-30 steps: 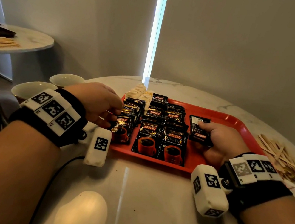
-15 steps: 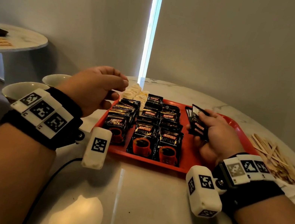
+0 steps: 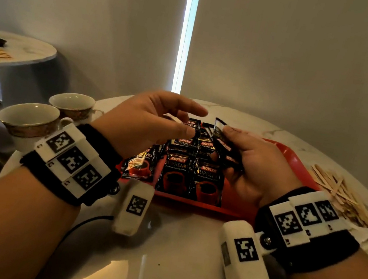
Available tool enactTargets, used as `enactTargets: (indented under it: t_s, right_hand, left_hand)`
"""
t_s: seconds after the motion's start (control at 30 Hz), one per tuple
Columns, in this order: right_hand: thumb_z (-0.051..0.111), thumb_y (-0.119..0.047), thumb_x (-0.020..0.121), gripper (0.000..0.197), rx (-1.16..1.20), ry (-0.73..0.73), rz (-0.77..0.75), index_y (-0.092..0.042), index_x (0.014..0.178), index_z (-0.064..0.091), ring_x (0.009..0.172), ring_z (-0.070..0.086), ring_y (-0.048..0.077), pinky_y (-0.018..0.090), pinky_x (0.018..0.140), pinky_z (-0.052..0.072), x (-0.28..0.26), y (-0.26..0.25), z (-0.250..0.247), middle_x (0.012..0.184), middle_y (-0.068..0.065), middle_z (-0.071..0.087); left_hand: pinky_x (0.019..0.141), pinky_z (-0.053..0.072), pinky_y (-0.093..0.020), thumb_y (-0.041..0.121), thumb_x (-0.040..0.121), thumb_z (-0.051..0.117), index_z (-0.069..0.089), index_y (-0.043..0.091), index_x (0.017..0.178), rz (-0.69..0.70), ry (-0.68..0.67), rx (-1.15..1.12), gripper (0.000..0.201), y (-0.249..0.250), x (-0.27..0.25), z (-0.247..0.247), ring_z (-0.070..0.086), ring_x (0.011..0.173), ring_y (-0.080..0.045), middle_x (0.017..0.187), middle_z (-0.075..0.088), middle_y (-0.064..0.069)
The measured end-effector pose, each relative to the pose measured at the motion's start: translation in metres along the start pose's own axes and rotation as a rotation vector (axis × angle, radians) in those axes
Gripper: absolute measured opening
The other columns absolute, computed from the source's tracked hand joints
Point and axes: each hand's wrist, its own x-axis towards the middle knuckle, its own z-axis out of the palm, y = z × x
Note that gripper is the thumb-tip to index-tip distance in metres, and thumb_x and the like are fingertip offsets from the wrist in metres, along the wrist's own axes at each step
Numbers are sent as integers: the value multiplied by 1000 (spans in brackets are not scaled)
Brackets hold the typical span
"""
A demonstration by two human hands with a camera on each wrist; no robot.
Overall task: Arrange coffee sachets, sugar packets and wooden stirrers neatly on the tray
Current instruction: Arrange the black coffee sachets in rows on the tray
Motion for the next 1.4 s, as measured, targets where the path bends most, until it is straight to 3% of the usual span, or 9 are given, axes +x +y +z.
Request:
enactTargets:
  t_s: [0.17, 0.3, 0.4, 0.5, 0.67, 0.87, 1.1, 1.2, 1.4]
  right_hand:
    - [62, -25, 96, 40, -84, -80, 42, -4, 128, 55, 53, 64, 15, 18, 31, 34, -13, 0, 9, 85, 10, 72]
    - [63, -32, 95, 44, -103, -114, 56, -5, 129, 56, 55, 63, 18, 20, 32, 33, -16, 3, 14, 92, 13, 71]
    - [61, -41, 94, 45, -107, -102, 53, -7, 123, 59, 56, 63, 17, 19, 32, 33, -16, 3, 15, 85, 9, 71]
    - [61, -52, 83, 57, -85, -115, 56, -10, 121, 62, 55, 63, 16, 18, 31, 34, -17, 2, 16, 80, 7, 73]
    - [58, -48, 90, 48, 5, -143, 108, -8, 117, 62, 49, 65, 16, 17, 28, 35, -17, 2, 16, 81, 12, 72]
    - [68, -21, 80, 46, 31, -212, 9, 3, 118, 60, 51, 63, 20, 21, 33, 40, -21, -1, 14, 89, 19, 68]
    - [62, -10, 92, 33, 117, -230, -117, 5, 122, 63, 76, 72, 27, 34, 60, 60, -22, -5, 17, 97, 20, 73]
    - [65, -11, 91, 37, 74, -215, -120, 4, 125, 62, 88, 72, 34, 46, 79, 61, -22, -4, 18, 108, 26, 72]
    - [67, -8, 91, 33, -26, -160, -102, 5, 121, 62, 73, 72, 28, 38, 67, 62, -20, -3, 16, 96, 22, 73]
  left_hand:
    - [83, 59, -33, 13, 69, 71, 75, 23, 104, -39, -146, 37, 36, 5, -3, 5, 72, 95, -25, 102, 74, -1]
    - [83, 54, -31, 22, 68, 70, 75, 19, 92, 19, -134, 161, 24, 8, -3, 6, 69, 83, -10, 76, 71, 13]
    - [85, 56, -37, 22, 69, 71, 77, 20, 87, 60, -87, 124, 19, 6, -2, 6, 70, 86, -22, 79, 73, 6]
    - [84, 58, -39, 27, 70, 72, 78, 25, 85, 124, 10, 100, 16, 5, -1, 5, 67, 88, -32, 86, 74, -7]
    - [75, 53, -25, 16, 71, 67, 71, 16, 86, 156, 246, -187, 15, 4, 3, 4, 66, 82, -18, 85, 74, -2]
    - [97, 55, -50, 5, 89, 67, 67, 12, 94, 96, 522, -329, 8, -6, 11, -16, 71, 105, -34, 107, 72, -15]
    - [66, 57, -32, 9, 79, 71, 65, 11, 89, -46, 322, -187, 12, -5, 8, -13, 72, 81, -25, 86, 75, -8]
    - [81, 54, -46, 16, 71, 73, 68, 10, 87, -112, 181, -96, 18, -4, 5, -5, 66, 86, -33, 86, 73, -10]
    - [72, 57, -43, -1, 91, 60, 70, 10, 88, -137, 108, -27, 15, -2, 4, 1, 58, 88, -41, 93, 69, -19]
